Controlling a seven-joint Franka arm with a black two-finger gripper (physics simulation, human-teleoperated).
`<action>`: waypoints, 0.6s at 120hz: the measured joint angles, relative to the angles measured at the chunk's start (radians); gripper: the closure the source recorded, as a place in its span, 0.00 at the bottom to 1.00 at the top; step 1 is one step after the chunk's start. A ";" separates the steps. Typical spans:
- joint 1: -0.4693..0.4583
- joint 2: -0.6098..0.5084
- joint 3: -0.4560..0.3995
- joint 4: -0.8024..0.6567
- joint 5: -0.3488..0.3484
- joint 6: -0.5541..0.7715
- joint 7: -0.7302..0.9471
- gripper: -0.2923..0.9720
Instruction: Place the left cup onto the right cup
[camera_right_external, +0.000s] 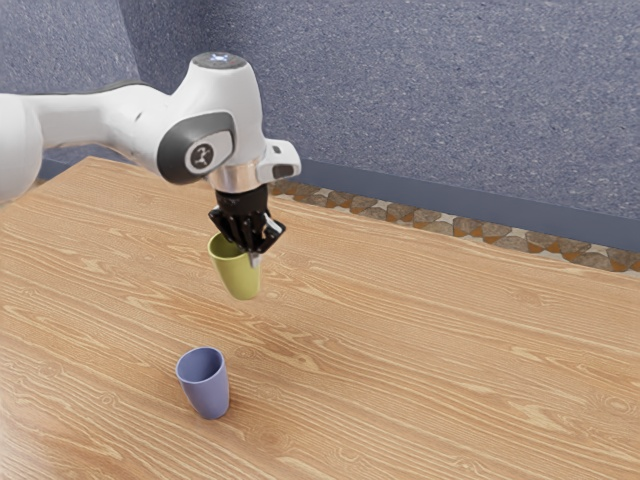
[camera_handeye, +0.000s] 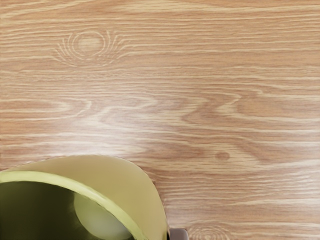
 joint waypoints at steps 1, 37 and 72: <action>0.001 -0.001 -0.001 0.000 0.000 -0.003 -0.001 0.85; 0.010 -0.041 -0.033 -0.001 0.000 -0.102 -0.046 0.85; -0.010 -0.056 -0.044 -0.005 -0.001 -0.168 -0.090 0.85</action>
